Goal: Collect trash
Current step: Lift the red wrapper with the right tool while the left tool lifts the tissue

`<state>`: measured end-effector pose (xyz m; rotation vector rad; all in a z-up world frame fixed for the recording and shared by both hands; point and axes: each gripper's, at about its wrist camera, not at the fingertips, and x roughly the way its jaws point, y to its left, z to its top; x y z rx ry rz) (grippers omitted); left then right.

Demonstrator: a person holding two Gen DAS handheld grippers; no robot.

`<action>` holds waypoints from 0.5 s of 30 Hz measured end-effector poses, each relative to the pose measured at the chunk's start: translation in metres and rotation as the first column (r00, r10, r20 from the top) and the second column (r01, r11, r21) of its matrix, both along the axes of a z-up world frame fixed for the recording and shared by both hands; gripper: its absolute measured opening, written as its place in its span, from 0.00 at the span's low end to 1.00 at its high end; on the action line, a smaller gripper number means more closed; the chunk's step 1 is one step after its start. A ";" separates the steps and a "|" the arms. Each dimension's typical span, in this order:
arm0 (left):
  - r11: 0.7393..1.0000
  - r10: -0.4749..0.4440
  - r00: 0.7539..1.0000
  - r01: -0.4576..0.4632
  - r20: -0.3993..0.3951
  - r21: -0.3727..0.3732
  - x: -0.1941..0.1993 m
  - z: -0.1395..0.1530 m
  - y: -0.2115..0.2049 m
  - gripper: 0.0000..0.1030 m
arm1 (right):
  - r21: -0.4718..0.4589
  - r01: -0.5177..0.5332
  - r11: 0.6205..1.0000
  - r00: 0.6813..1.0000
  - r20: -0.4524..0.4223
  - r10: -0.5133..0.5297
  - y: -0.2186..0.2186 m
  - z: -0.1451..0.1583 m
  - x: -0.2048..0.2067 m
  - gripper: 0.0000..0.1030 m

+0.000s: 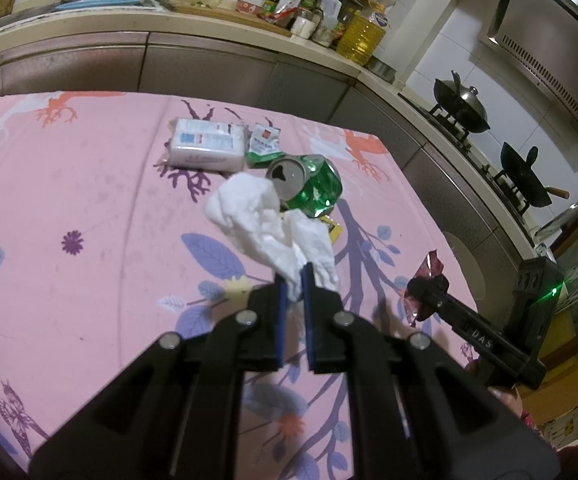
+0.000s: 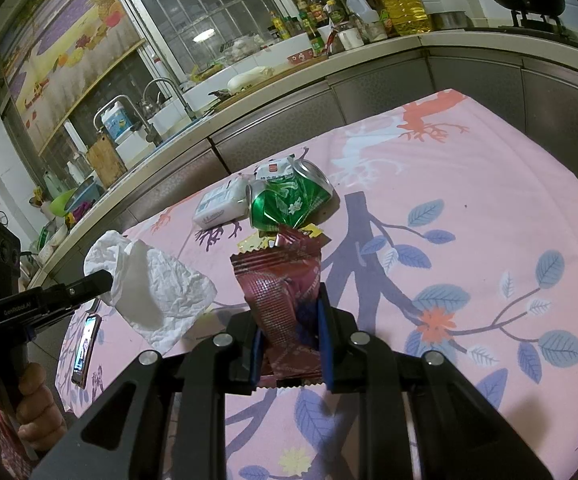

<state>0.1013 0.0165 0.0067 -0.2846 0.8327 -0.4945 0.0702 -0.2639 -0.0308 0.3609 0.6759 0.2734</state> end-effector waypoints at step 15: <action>1.000 -0.001 1.000 0.001 -0.001 -0.001 0.000 -0.001 0.000 0.07 | 0.001 -0.001 1.000 1.000 -0.002 0.001 0.000 0.000 0.000 0.19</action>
